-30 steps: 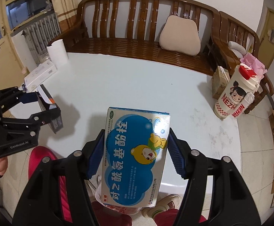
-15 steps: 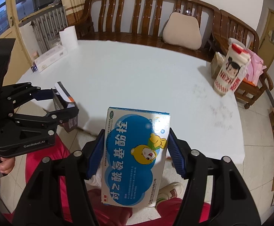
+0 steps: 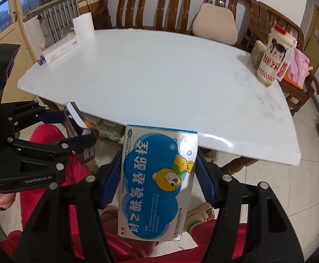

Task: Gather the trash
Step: 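Carry the black box and medicine box with both tools down over the white bag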

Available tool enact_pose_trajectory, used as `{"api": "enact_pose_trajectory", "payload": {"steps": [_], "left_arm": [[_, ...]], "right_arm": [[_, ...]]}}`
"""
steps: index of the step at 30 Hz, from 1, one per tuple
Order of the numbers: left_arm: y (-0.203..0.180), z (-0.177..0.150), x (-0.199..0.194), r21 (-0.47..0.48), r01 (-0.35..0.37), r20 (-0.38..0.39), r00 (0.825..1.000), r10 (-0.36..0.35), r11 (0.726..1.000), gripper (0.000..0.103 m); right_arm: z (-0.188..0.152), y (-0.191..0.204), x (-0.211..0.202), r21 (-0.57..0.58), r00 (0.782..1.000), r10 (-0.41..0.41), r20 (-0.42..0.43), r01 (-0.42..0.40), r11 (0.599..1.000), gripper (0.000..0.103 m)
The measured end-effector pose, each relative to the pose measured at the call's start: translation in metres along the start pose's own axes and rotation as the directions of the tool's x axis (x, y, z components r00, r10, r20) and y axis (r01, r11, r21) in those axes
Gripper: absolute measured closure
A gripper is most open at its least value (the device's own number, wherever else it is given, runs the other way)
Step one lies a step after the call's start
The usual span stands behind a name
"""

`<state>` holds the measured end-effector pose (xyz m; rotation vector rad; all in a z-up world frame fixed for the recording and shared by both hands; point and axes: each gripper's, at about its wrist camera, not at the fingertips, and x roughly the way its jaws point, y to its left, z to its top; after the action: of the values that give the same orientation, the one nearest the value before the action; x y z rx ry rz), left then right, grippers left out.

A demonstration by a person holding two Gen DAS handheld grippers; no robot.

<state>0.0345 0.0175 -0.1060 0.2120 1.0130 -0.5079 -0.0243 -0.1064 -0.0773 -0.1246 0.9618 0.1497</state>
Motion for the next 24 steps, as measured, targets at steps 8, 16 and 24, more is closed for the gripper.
{"api": "enact_pose_trajectory", "payload": {"steps": [8,16,24], "left_arm": [[-0.01,-0.029,0.04,-0.004,0.009,-0.043,0.999,-0.01,1.0,0.049],[-0.013,-0.057,0.092,-0.031,0.049,-0.133,0.99,-0.053,0.998,0.049],[-0.002,-0.072,0.15,-0.11,0.071,-0.231,0.968,-0.095,0.991,0.049]], "right_arm": [[-0.029,0.006,0.04,0.005,0.998,-0.009,-0.061,0.01,1.0,0.041],[-0.057,0.0,0.086,0.041,0.99,-0.019,-0.139,0.025,0.999,0.041],[-0.069,-0.013,0.143,0.101,0.979,-0.022,-0.201,0.043,0.994,0.041]]}}
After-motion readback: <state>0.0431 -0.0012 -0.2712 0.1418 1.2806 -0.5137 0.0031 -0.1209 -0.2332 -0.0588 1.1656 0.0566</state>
